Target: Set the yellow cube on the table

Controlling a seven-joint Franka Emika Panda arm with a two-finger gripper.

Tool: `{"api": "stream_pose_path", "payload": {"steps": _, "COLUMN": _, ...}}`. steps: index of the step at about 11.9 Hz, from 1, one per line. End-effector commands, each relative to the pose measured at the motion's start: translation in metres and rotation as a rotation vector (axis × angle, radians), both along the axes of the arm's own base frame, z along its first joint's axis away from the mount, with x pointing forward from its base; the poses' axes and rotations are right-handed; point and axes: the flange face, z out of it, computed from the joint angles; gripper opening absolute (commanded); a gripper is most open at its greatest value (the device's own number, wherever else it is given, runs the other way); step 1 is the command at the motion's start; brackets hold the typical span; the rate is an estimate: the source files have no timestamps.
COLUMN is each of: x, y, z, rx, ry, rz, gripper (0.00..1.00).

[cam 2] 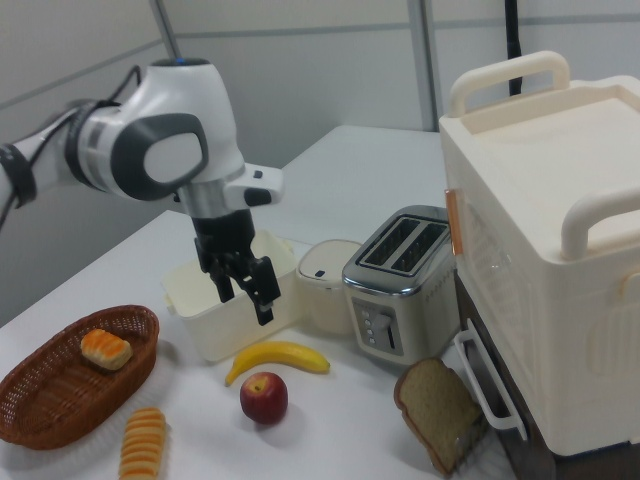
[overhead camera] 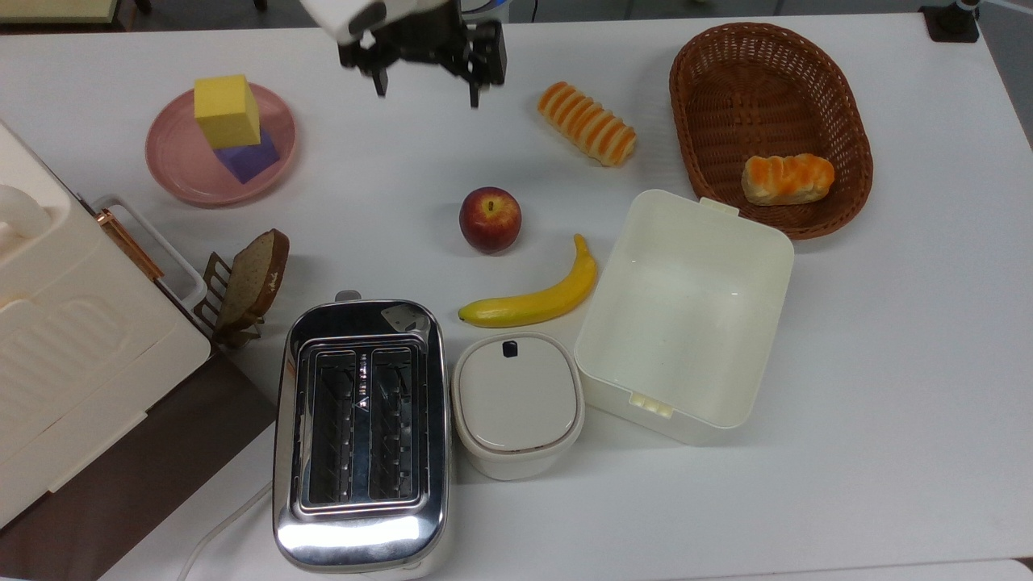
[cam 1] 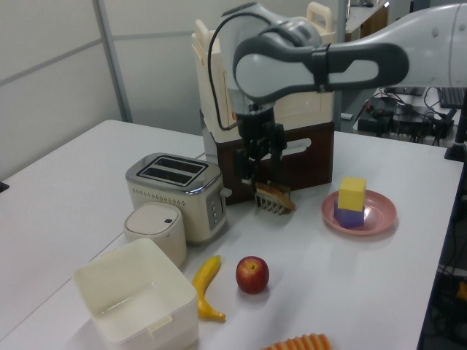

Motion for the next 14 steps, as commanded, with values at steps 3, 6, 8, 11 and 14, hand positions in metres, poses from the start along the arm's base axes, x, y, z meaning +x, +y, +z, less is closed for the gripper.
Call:
{"api": "stream_pose_path", "payload": {"steps": 3, "x": 0.034, "y": 0.044, "z": -0.060, "rx": 0.004, "ry": -0.010, "rz": 0.063, "gripper": 1.00}}
{"api": "stream_pose_path", "payload": {"steps": 6, "x": 0.018, "y": 0.074, "z": -0.080, "rx": 0.013, "ry": 0.068, "rz": 0.233, "gripper": 1.00}}
{"api": "stream_pose_path", "payload": {"steps": 8, "x": -0.001, "y": 0.094, "z": -0.098, "rx": 0.028, "ry": 0.161, "rz": 0.395, "gripper": 1.00}}
{"api": "stream_pose_path", "payload": {"steps": 11, "x": -0.018, "y": 0.109, "z": -0.111, "rx": 0.040, "ry": 0.211, "rz": 0.485, "gripper": 1.00}}
{"api": "stream_pose_path", "payload": {"steps": 14, "x": -0.024, "y": 0.036, "z": -0.038, "rx": 0.011, "ry": 0.095, "rz": 0.350, "gripper": 1.00}}
